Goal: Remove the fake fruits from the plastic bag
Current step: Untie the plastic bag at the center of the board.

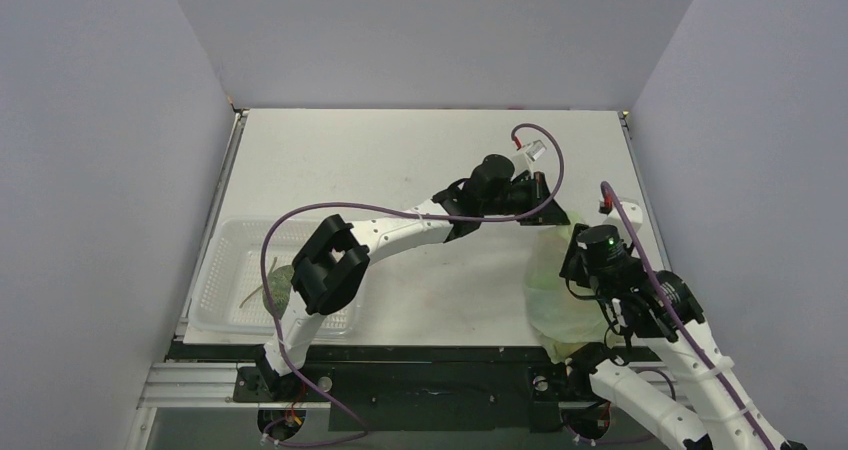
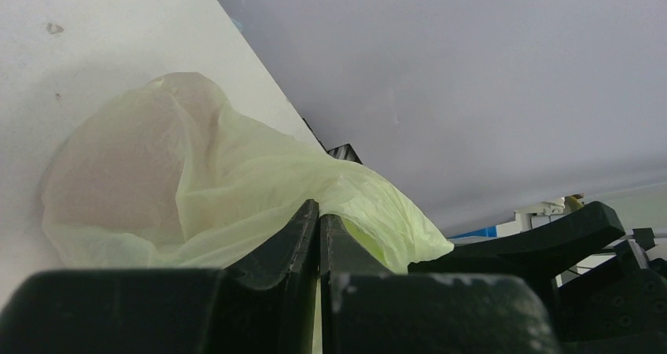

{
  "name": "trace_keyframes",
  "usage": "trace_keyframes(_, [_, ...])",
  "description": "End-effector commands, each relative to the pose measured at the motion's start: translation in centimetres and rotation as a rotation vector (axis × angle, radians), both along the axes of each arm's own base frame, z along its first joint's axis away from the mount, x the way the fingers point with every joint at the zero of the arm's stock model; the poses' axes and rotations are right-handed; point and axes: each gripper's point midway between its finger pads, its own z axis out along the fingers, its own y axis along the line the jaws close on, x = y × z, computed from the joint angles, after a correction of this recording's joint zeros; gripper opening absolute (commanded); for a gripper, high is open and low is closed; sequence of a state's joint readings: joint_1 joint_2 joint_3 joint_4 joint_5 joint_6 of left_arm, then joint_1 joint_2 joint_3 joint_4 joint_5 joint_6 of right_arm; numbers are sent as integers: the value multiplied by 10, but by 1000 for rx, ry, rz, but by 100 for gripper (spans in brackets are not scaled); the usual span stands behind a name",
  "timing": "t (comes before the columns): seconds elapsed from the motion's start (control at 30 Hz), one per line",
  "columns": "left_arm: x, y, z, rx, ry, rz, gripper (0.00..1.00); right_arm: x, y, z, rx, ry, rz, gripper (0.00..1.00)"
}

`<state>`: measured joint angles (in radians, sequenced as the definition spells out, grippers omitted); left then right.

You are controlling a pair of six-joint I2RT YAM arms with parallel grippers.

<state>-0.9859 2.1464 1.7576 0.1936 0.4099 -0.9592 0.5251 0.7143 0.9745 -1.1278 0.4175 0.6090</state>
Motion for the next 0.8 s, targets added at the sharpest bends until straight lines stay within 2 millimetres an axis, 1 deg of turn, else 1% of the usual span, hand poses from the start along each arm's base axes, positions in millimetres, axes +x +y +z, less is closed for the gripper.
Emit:
trace_keyframes(0.0, [14, 1, 31, -43, -29, 22, 0, 19, 17, -12, -2, 40, 25, 44])
trace_keyframes(0.07, [22, 3, 29, -37, -6, 43, 0, 20, 19, -15, -4, 57, 29, 40])
trace_keyframes(0.13, [32, 5, 26, -27, 15, 71, 0, 21, 20, -12, 2, 46, 29, 29])
trace_keyframes(0.17, [38, 5, 24, -21, 27, 89, 0, 22, 16, -6, -5, 23, 10, 16])
trace_keyframes(0.23, [50, 9, 19, -18, 48, 122, 0, 21, 6, 15, 15, -68, -33, 3])
trace_keyframes(0.27, [57, 13, 18, -18, 57, 140, 0, 16, 0, 33, 63, -154, -60, 1])
trace_keyframes(0.3, [65, 16, 15, -20, 72, 160, 0, 8, -13, 53, 101, -258, -101, 0])
trace_keyframes(0.33, [68, 18, 12, -23, 78, 171, 0, 3, -18, 63, 147, -315, -139, 0])
trace_keyframes(0.37, [74, 22, 11, -28, 91, 187, 0, -10, -33, 78, 205, -418, -187, 0])
trace_keyframes(0.4, [79, 25, 9, -34, 94, 197, 0, -16, -38, 78, 264, -460, -235, 0])
trace_keyframes(0.43, [83, 27, 8, -37, 101, 203, 0, -29, -49, 87, 346, -550, -275, 0])
trace_keyframes(0.47, [84, 28, 9, -42, 101, 196, 0, -32, -50, 80, 386, -567, -296, 0])
trace_keyframes(0.5, [87, 28, 5, -37, 102, 194, 0, -41, -55, 81, 442, -619, -306, 0])
trace_keyframes(0.53, [86, 27, 7, -39, 100, 175, 0, -41, -55, 73, 464, -620, -316, 0])
trace_keyframes(0.57, [85, 26, 2, -32, 96, 163, 0, -45, -56, 68, 487, -638, -318, 0])
trace_keyframes(0.63, [78, 22, 5, -31, 69, 118, 0, -47, -56, 65, 503, -645, -312, 0])
trace_keyframes(0.7, [69, 20, 8, -20, 28, 76, 0, -47, -56, 65, 483, -634, -303, 0])
trace_keyframes(0.73, [63, 21, 12, -10, -9, 54, 1, -47, -56, 64, 466, -626, -296, 0])
trace_keyframes(0.77, [58, 21, 14, -2, -31, 40, 4, -47, -56, 63, 440, -606, -292, 0])
